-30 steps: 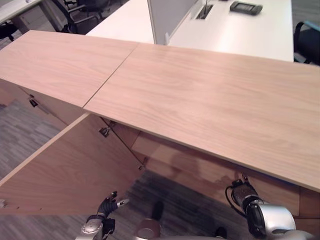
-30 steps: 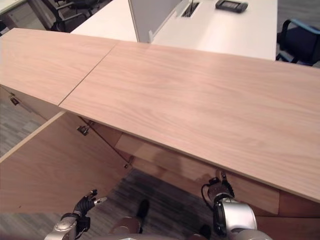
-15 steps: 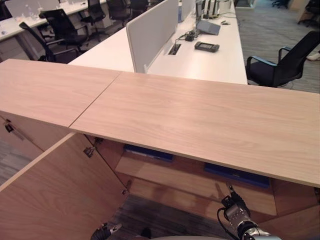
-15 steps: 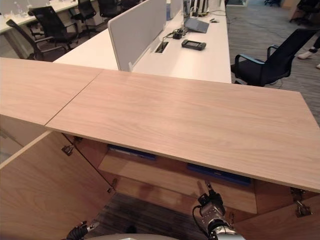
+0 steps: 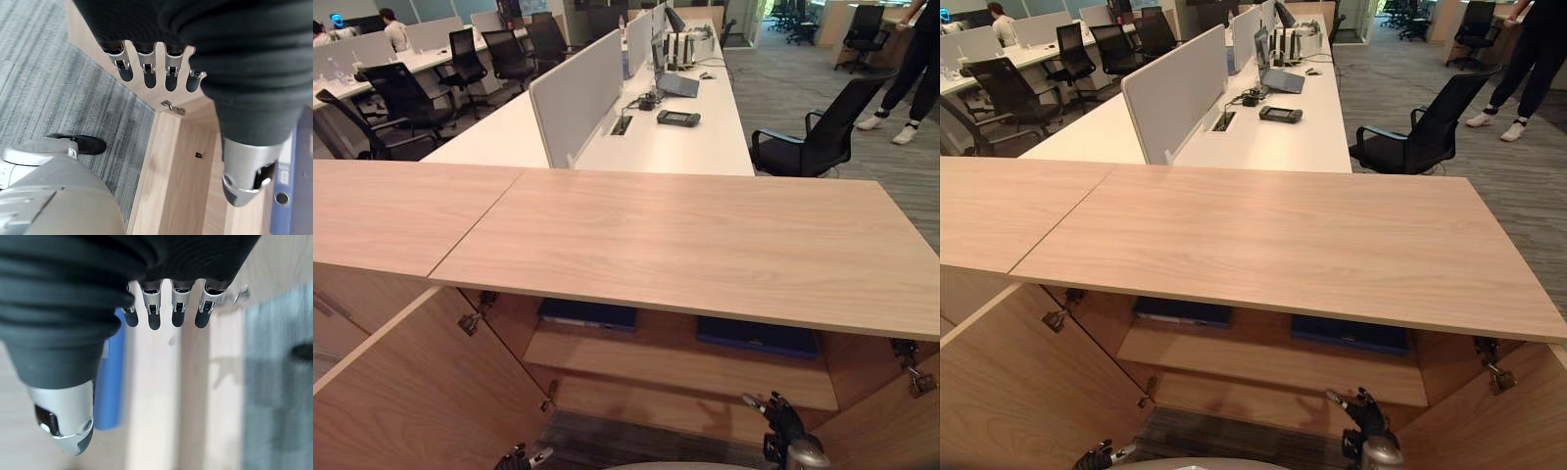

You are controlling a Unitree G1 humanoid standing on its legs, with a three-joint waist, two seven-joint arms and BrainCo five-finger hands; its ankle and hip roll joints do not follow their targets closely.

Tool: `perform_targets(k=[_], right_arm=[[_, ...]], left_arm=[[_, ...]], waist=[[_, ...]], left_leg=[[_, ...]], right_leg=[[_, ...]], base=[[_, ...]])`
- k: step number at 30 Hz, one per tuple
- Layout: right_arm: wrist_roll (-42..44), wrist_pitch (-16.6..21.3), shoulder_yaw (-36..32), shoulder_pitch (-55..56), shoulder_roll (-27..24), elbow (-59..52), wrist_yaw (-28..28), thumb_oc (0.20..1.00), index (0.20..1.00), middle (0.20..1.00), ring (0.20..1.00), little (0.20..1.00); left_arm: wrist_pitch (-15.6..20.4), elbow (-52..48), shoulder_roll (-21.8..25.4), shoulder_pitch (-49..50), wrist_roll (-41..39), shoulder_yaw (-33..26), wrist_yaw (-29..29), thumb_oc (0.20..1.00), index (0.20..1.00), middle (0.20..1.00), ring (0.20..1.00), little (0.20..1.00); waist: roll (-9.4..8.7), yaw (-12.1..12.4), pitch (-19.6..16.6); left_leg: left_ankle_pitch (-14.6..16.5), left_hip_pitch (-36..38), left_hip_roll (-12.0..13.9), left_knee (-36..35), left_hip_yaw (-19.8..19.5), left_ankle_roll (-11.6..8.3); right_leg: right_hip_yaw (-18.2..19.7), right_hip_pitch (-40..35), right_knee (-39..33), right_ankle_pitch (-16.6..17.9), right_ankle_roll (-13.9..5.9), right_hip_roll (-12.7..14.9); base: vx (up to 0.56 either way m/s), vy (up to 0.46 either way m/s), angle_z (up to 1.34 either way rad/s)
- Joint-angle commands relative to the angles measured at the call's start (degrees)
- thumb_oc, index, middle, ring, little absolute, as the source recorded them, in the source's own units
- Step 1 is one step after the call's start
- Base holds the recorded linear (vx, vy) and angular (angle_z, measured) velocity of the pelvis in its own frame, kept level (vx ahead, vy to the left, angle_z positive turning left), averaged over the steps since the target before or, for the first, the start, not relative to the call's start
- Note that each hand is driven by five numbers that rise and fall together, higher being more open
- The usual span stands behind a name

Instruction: Put the empty folder in the office cabinet

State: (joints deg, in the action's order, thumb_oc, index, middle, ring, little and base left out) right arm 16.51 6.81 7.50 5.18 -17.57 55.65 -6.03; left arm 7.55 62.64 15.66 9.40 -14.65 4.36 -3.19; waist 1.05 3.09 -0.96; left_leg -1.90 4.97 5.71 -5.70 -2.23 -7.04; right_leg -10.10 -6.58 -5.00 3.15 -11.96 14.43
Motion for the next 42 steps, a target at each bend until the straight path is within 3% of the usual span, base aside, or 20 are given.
perform_targets(k=[1,13,30,36,42], right_arm=[[-8.44,1.07,1.25,-2.62,-1.21,-3.39,1.35,1.000,1.000,1.000,1.000,1.000],[-12.30,0.58,3.86,-0.94,-2.95,-4.98,3.27,1.000,1.000,1.000,1.000,1.000],[-12.32,0.65,4.88,-0.41,-3.18,-6.05,4.31,1.000,1.000,1.000,1.000,1.000],[-12.24,1.26,6.25,-0.74,-3.45,-8.43,4.43,1.000,1.000,1.000,1.000,1.000],[-11.07,2.44,7.73,-2.84,-4.12,-10.28,3.43,1.000,1.000,1.000,1.000,1.000]], left_arm=[[2.51,-0.49,1.28,-2.13,2.19,-0.30,-0.89,1.000,1.000,1.000,1.000,1.000],[2.69,-5.91,1.74,-0.60,3.33,2.43,-2.07,1.000,1.000,1.000,1.000,1.000],[2.32,-1.60,2.60,-3.28,3.03,0.59,-2.09,1.000,1.000,1.000,1.000,1.000],[2.53,-2.39,2.42,-3.64,1.65,0.31,-1.49,1.000,1.000,1.000,1.000,1.000],[3.15,-5.54,1.25,-4.34,-0.61,1.59,-0.52,1.000,1.000,1.000,1.000,1.000]], waist=[[-0.39,0.01,2.01],[-0.54,-0.51,2.16],[0.16,-0.58,1.98],[1.02,0.30,2.62],[3.29,3.62,5.47]], left_leg=[[2.13,1.48,1.69,0.70,3.33,-1.25],[2.28,2.74,2.67,0.70,3.46,-0.97],[0.83,1.97,4.58,0.70,2.46,-2.39],[-0.98,0.13,5.71,0.70,0.77,-3.74],[-5.69,-5.76,6.29,1.19,-3.82,-6.04]], right_leg=[[1.15,1.38,4.52,-1.11,-1.40,1.19],[2.08,1.17,5.32,-2.19,-1.13,0.35],[1.33,0.81,5.25,-3.96,-0.04,-1.44],[0.03,0.72,5.12,-5.14,0.97,-2.93],[-5.78,-0.15,3.69,-6.70,2.29,-4.52]], base=[[0.02,-0.006,-0.06],[0.01,-0.006,-0.05],[0.00,-0.013,0.01],[-0.04,-0.060,0.10],[-0.14,-0.066,0.48]])
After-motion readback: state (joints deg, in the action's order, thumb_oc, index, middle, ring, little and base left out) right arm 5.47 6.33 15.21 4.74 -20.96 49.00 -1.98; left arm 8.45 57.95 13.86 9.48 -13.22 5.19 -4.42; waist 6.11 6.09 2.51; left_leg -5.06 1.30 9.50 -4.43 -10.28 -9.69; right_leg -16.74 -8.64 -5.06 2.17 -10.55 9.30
